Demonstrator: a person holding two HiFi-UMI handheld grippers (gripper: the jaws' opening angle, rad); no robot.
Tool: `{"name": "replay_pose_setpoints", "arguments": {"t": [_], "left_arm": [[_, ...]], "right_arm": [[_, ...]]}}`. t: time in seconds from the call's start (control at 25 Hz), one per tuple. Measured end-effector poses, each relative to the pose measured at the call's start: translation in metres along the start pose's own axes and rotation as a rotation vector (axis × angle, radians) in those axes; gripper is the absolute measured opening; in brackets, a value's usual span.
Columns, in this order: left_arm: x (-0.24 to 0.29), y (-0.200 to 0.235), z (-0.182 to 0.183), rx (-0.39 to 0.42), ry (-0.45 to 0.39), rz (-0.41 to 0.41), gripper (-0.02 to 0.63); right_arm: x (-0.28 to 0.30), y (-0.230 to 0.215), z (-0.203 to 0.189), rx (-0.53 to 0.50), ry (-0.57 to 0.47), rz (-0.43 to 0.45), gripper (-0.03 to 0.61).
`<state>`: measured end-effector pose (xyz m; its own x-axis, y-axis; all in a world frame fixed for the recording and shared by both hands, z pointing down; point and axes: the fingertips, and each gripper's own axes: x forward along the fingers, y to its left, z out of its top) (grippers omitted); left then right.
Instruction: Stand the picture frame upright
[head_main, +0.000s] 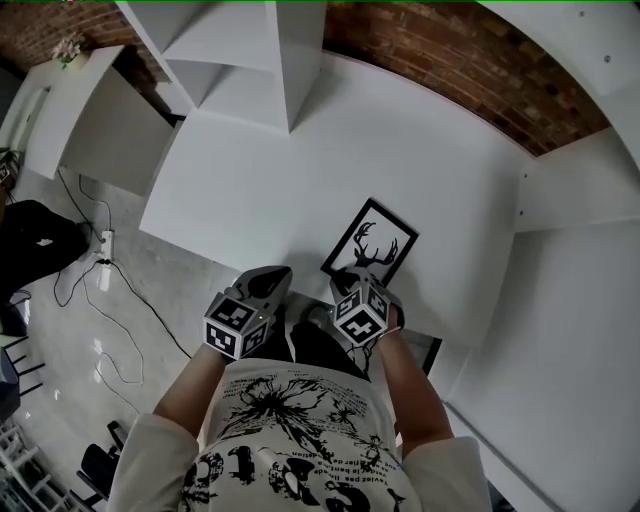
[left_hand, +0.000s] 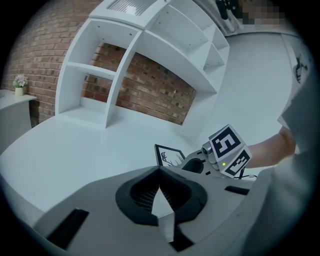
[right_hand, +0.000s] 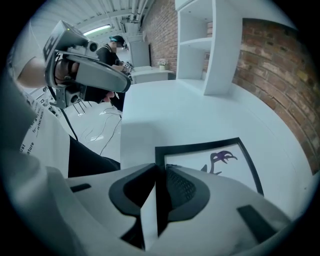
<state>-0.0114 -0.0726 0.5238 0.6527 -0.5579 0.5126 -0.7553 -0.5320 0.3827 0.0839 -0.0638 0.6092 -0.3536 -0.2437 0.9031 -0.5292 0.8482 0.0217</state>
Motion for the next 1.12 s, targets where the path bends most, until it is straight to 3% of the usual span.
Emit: {"name": "replay_pose_setpoints", "arguments": {"t": [0.28,0.76,1.12], "left_arm": [[-0.022,-0.017,-0.015,0.013,-0.036,0.049,0.011],[-0.051,-0.011,-0.019,0.046,-0.110,0.055,0.009],[-0.070,-0.017,-0.058,0.024,-0.072,0.048,0.009]], "right_arm": [[-0.009,0.023,-0.010,-0.049,0.003,0.029,0.072],[-0.015,0.062,-0.018,-0.135,0.035,0.019,0.071],[-0.021,0.082,-0.027,-0.221,0.083,-0.021,0.071]]}}
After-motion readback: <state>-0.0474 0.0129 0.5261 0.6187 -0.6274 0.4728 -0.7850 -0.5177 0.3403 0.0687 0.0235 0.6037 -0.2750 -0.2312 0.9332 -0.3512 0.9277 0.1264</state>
